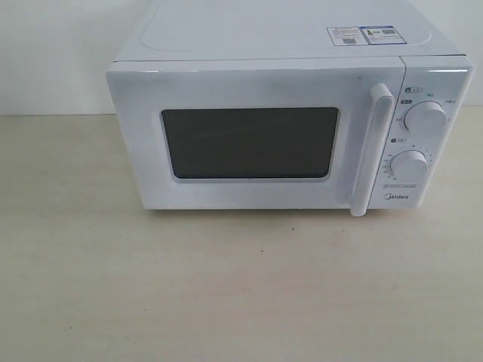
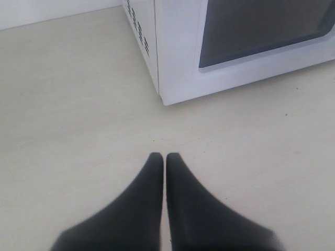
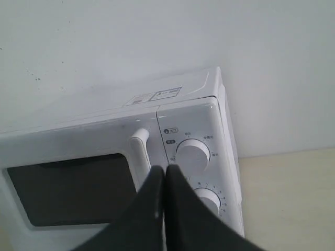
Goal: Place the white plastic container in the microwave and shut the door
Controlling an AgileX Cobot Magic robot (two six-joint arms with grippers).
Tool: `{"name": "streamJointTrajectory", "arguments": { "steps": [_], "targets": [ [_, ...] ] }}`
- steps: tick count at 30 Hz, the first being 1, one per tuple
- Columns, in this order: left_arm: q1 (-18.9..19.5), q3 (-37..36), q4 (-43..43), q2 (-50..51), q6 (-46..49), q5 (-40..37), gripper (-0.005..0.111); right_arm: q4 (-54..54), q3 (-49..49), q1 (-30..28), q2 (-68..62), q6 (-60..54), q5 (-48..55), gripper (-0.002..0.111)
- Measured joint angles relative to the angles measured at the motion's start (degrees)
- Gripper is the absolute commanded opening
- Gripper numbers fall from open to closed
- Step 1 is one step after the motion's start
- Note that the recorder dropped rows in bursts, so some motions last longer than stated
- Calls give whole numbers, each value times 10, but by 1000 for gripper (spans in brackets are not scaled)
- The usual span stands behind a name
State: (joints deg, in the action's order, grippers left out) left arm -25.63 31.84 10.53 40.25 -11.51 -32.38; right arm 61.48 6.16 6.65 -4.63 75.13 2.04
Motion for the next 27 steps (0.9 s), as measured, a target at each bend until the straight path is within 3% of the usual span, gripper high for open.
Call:
{"name": "streamJointTrajectory", "arguments": {
  "steps": [3,6,9,27],
  "targets": [
    [0,0,0,0,0,0,4,-109,-1,0,7,-94,6,0],
    [0,0,0,0,0,0,4,-411,-1,0,7,-420,27,0],
    [0,0,0,0,0,0,4,-547,-2,0,7,-568,27,0],
    [0,0,0,0,0,0,4,-694,-2,-3,8,-735,27,0]
  ]
}}
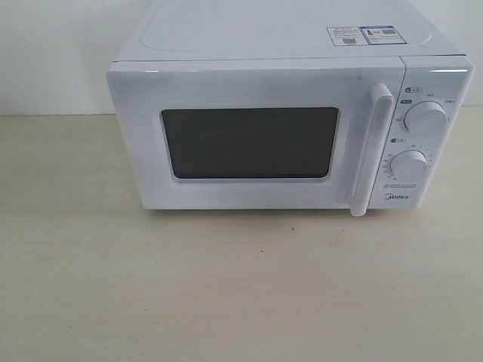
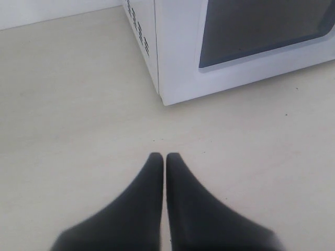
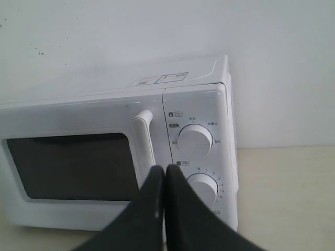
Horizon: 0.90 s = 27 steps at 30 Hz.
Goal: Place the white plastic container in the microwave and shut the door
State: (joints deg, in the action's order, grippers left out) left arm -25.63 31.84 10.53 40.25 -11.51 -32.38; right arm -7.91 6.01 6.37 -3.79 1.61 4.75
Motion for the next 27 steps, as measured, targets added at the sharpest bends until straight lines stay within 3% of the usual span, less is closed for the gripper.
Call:
{"name": "streamJointTrajectory", "arguments": {
  "steps": [9,14,19,27],
  "targets": [
    [0,0,0,0,0,0,4,-5,0,0,0,-16,9,0],
    [0,0,0,0,0,0,4,30,0,-1,9,-20,68,0],
    [0,0,0,-3,0,0,4,50,-45,-41,35,-21,113,0],
    [0,0,0,-3,0,1,4,46,-60,-46,35,-8,145,0]
  ]
}}
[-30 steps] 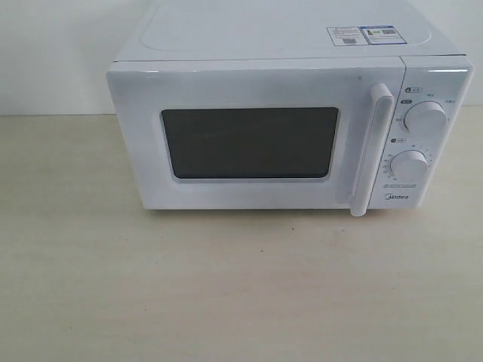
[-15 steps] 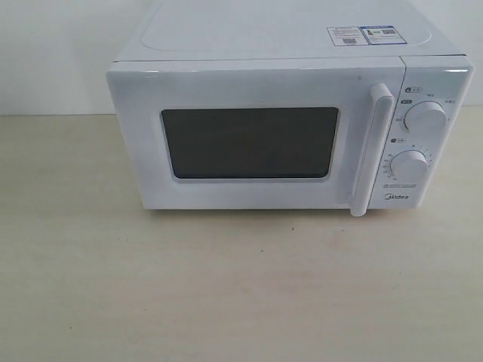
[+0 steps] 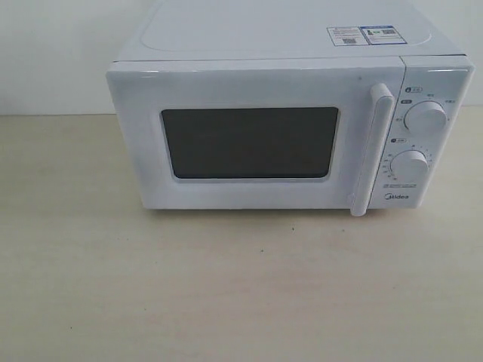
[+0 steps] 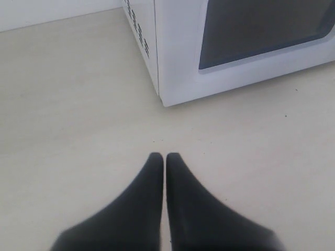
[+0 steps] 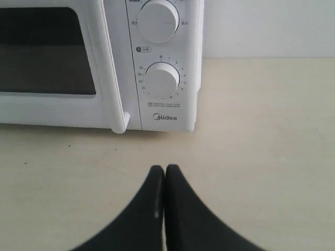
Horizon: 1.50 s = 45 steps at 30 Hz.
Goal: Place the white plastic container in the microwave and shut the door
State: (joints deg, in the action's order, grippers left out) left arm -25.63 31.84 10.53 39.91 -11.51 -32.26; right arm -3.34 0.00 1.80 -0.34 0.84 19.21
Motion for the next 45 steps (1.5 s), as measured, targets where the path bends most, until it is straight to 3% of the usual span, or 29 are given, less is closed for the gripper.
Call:
{"name": "streamJointTrajectory", "arguments": {
  "steps": [28,37,45],
  "targets": [
    [0,0,0,-2,0,0,4,-6,0,0,0,22,1,0],
    [1,0,2,-97,0,1,4,-6,0,0,0,22,1,0],
    [98,-19,-15,-310,-38,45,4,-6,0,0,0,22,1,0]
  ]
}}
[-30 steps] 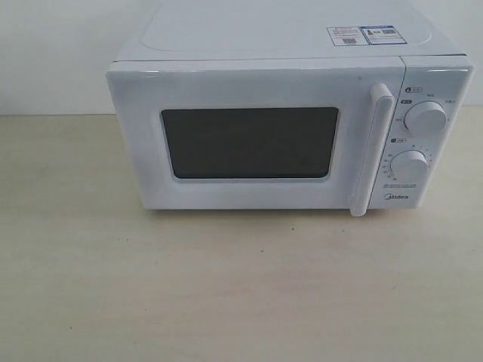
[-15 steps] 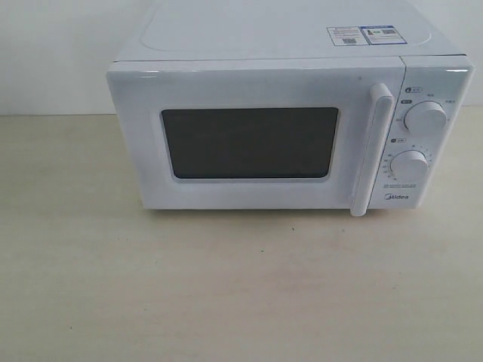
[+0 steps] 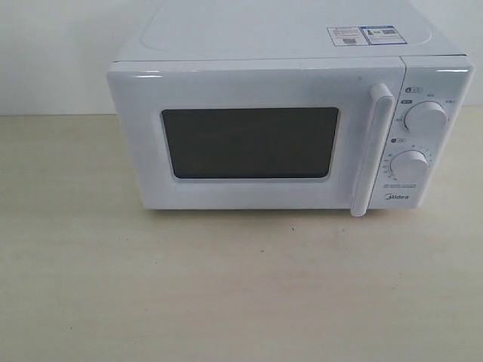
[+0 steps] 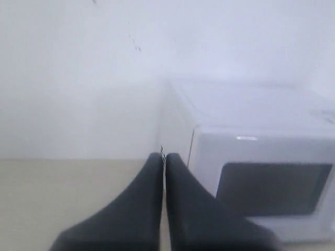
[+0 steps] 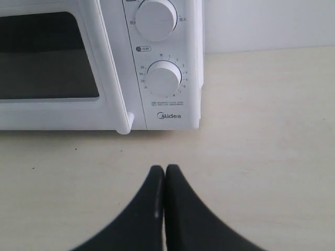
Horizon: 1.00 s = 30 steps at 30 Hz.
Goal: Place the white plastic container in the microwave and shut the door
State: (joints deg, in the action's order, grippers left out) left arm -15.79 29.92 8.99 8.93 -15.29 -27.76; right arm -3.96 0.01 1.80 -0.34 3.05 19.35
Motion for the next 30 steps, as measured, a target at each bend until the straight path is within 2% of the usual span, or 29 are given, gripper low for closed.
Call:
{"name": "streamJointTrajectory", "arguments": {
  "steps": [5,10,14,17,21,25,30],
  "targets": [
    [24,-29,-1,-83,-11,5,4,0,0,0,0,0,0,0],
    [24,-77,5,-87,-14,6,4,0,0,0,0,0,0,0],
    [24,-148,6,-88,-14,13,4,0,0,0,0,0,0,0],
    [24,-214,6,-88,-15,45,4,0,0,0,0,0,0,0],
    [24,-290,6,-88,-16,132,4,0,0,0,0,0,0,0],
    [24,-297,4,-88,-1,166,4,0,0,0,0,0,0,0],
    [24,-297,0,-88,80,194,4,0,0,0,0,0,0,0]
  ]
}}
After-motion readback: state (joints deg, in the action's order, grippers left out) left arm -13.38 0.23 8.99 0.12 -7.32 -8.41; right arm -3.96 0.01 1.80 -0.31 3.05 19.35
